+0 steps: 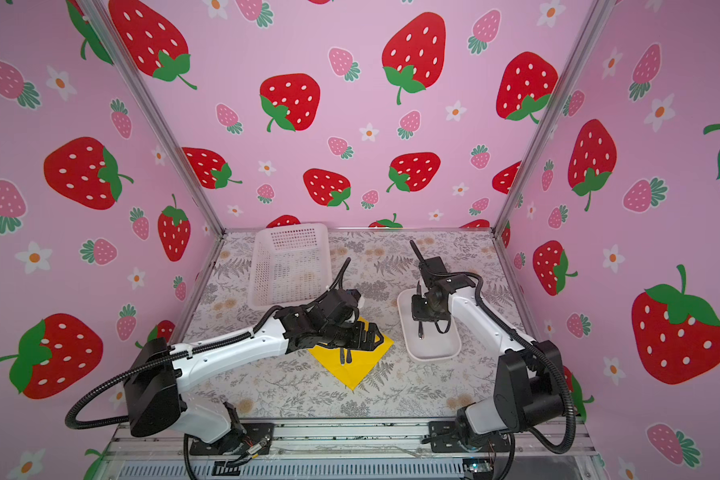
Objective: Place the utensils on the paper napkin and roll it up
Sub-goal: 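Lift the knife out of the tray with the right gripper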
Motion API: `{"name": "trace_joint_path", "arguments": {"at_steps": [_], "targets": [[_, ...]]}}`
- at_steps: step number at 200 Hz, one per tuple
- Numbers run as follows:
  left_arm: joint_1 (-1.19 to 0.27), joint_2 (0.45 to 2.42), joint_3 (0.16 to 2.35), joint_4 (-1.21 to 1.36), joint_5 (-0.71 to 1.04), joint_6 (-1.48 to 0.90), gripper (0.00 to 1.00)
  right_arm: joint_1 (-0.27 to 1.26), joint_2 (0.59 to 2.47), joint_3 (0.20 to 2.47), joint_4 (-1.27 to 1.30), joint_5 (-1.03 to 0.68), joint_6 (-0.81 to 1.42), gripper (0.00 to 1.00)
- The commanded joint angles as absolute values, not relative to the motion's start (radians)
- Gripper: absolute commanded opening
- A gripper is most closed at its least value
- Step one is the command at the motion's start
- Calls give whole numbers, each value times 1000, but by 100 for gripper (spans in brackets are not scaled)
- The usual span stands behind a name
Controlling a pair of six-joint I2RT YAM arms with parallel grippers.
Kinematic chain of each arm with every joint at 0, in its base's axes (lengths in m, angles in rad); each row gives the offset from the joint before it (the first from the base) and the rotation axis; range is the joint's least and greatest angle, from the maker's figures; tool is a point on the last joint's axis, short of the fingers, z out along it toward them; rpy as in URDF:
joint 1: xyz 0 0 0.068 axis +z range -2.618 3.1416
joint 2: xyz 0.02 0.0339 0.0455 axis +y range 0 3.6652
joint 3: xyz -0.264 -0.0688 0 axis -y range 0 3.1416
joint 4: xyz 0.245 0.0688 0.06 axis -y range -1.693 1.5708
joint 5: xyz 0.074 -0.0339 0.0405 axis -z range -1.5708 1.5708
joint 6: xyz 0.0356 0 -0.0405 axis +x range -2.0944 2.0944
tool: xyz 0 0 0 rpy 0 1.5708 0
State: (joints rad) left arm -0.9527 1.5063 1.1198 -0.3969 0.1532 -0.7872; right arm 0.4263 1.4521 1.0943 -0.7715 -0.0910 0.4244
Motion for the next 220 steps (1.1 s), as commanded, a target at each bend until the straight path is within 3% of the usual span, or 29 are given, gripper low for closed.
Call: {"name": "trace_joint_path", "arguments": {"at_steps": [1, 90, 220], "targets": [[-947, 1471, 1094, -408, 81, -818, 99, 477, 1446, 1109, -799, -156, 445, 10], [-870, 1279, 897, -395, 44, -900, 99, 750, 1614, 1146, -638, -219, 594, 10], [-810, 1174, 811, -405, 69, -905, 99, 834, 1854, 1206, -523, -284, 638, 10]]}}
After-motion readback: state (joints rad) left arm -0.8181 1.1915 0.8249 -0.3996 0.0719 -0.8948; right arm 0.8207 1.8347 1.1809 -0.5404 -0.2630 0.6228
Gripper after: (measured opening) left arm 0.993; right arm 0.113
